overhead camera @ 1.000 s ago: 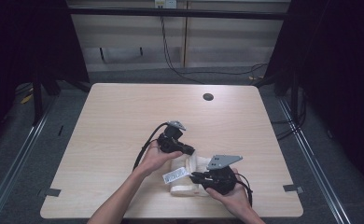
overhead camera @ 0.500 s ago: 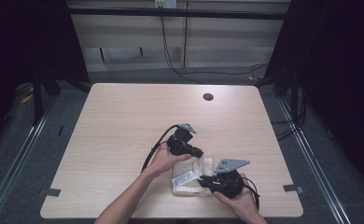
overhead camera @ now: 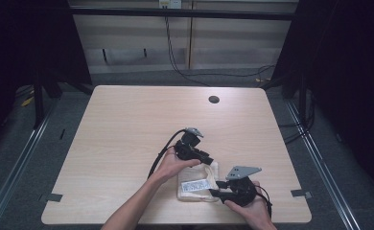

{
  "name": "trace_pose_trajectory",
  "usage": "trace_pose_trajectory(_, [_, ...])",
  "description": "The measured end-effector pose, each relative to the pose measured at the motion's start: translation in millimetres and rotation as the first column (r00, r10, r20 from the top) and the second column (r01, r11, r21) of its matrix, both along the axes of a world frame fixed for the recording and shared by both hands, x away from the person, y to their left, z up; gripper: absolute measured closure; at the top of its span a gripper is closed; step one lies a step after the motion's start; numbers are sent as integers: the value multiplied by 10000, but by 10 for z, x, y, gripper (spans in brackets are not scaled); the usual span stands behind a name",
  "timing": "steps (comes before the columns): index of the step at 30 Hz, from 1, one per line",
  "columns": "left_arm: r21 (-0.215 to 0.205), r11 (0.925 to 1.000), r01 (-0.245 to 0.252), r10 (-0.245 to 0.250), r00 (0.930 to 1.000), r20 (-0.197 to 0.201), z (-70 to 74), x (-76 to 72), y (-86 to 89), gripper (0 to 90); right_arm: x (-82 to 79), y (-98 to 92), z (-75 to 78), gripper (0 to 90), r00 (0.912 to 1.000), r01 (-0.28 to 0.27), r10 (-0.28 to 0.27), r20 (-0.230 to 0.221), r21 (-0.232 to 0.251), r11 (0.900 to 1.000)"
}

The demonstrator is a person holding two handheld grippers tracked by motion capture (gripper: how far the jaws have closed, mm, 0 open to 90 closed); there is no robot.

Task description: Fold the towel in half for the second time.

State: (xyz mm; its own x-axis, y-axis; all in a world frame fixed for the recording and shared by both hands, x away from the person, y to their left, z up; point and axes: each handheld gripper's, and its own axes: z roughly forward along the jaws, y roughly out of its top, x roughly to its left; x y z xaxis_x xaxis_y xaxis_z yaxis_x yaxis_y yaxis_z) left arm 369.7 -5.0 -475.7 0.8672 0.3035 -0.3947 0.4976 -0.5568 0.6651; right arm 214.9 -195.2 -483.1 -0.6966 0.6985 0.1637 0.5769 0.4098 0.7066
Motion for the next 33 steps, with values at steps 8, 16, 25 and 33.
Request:
trace_pose_trajectory(8, [-487, 9980, -408, 415, 9991, 124, 62, -3, 212, 538, -33, -105, 38, 459, 9963, 845, -848, 150, 190, 9962])
trace_pose_trajectory(16, [-372, 9964, -758, 774, 9961, 422, 118, 10, 476, 527, -31, -275, 79, 439, 9887, 1451, -1469, 287, 563, 9878])
trace_pose_trajectory(25, [-200, 9969, -766, 783, 9913, 1062, 254, -114, 707, 529, 153, -445, 148, 430, 9788, 1959, -2000, 448, 822, 9772])
trace_pose_trajectory(33, [-109, 9932, -1157, 1161, 9824, 1464, 358, -218, 959, 501, 294, -578, 293, 446, 9707, 2132, -2238, 872, 1162, 9701])
